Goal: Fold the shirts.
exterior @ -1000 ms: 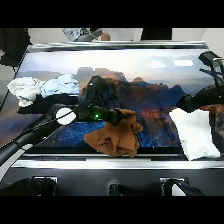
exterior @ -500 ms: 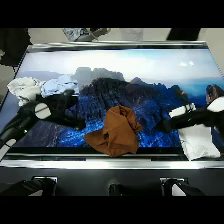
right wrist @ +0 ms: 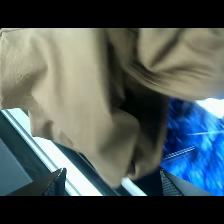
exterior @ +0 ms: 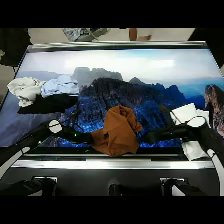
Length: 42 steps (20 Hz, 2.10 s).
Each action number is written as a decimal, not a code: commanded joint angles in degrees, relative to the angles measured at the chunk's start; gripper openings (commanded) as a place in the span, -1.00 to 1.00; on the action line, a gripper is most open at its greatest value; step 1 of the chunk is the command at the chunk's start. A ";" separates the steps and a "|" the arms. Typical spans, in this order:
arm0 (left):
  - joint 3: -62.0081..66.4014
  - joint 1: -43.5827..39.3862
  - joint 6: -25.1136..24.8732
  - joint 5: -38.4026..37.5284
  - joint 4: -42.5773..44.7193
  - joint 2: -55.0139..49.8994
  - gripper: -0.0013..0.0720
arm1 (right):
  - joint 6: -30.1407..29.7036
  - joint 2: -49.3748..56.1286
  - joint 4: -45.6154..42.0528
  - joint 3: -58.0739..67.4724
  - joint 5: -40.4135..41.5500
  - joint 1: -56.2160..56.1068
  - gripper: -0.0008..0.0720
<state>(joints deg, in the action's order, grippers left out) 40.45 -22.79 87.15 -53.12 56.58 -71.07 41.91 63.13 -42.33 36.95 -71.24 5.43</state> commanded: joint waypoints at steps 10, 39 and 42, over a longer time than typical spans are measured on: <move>-0.11 -0.02 -0.39 2.23 -1.25 -0.68 -0.91 | -2.78 6.67 3.72 0.81 18.38 -14.08 -0.87; 32.85 35.43 4.76 -21.31 8.31 29.51 -0.90 | 16.28 -18.82 -49.90 45.38 7.30 -2.40 -0.87; 15.12 32.79 2.62 -20.83 7.61 22.88 -0.90 | 18.95 -2.47 -44.78 39.89 12.35 -2.43 -0.87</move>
<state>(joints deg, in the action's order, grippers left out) 69.10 11.44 91.50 -72.55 65.73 -43.88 57.34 48.82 -90.41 80.23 -62.11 2.98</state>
